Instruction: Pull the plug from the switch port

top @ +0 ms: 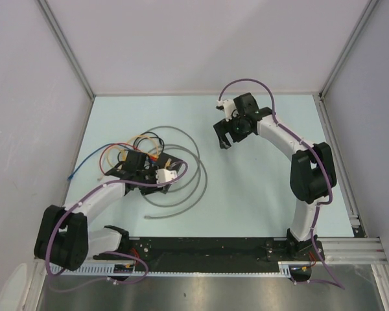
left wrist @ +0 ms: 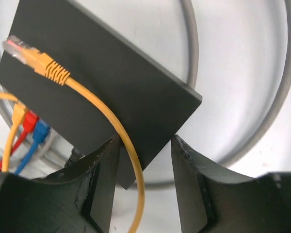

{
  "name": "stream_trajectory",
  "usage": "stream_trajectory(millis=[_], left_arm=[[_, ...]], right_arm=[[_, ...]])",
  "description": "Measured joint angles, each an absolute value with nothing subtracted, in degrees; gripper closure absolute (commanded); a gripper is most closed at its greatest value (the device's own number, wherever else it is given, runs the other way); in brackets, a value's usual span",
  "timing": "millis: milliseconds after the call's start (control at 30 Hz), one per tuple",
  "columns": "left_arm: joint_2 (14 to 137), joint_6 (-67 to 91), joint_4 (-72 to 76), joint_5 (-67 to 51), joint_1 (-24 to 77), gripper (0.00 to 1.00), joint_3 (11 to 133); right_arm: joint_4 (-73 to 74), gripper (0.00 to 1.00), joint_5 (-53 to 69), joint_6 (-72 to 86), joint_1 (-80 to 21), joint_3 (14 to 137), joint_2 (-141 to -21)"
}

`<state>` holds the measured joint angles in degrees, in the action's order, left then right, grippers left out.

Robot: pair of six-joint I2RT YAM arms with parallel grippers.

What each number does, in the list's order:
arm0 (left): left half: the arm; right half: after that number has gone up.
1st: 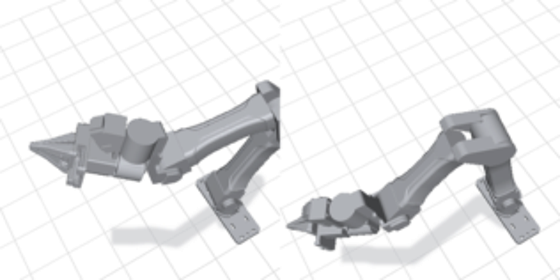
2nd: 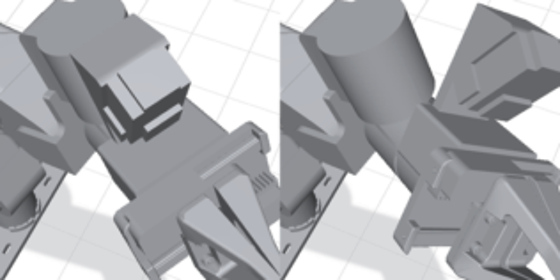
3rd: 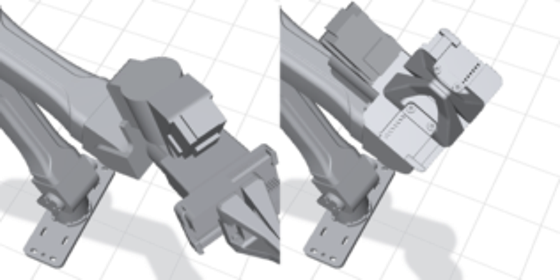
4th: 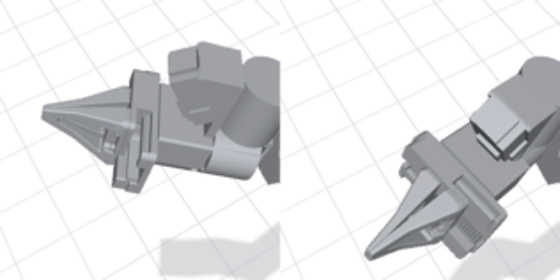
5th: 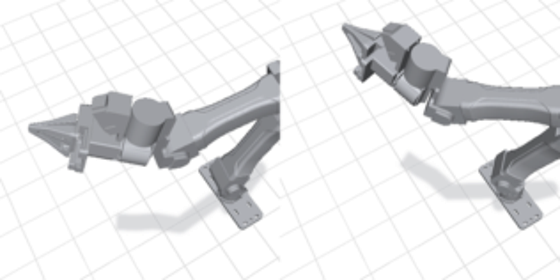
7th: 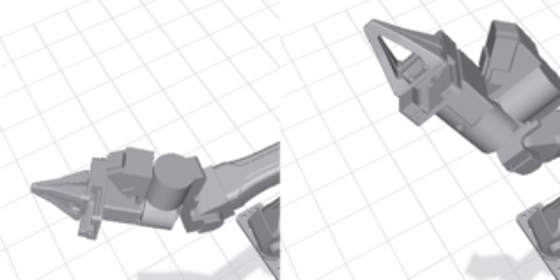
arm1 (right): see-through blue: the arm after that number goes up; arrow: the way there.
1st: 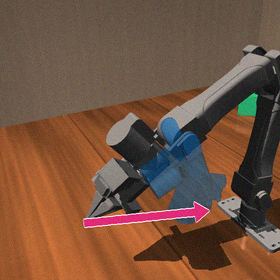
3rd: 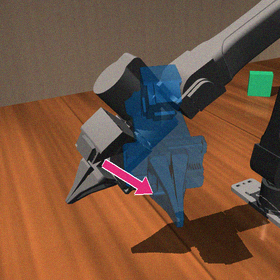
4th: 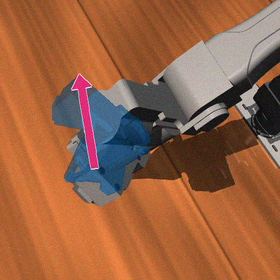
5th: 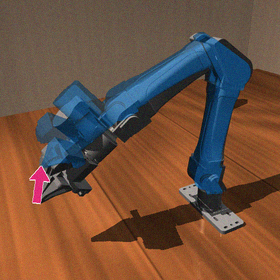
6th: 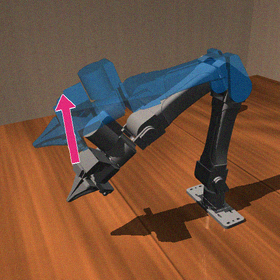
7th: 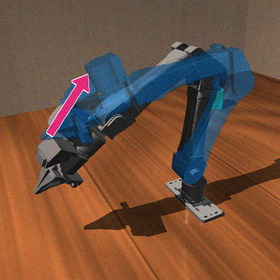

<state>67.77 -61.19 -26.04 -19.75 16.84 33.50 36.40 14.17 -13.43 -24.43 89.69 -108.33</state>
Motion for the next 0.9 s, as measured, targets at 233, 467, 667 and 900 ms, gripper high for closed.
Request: stream_trajectory(millis=[233,467,667,900], left_arm=[[76.25,-56.03,-20.73,-20.47,22.52,0.48,38.48],[80.60,-51.07,-21.32,-24.43,25.12,0.30,44.27],[76.66,-43.59,-25.45,-28.49,21.63,0.25,49.39],[76.84,-26.22,-27.00,-30.24,9.21,0.44,56.03]], right_arm=[[36.40,0.04,13.50,-13.93,-24.23,89.01,-108.31],[36.42,0.05,13.32,-14.20,-23.44,88.92,-108.31],[36.67,0.04,14.50,-13.98,-23.03,88.99,-107.98],[38.92,0.32,21.02,-12.36,-23.99,96.25,-109.01]])
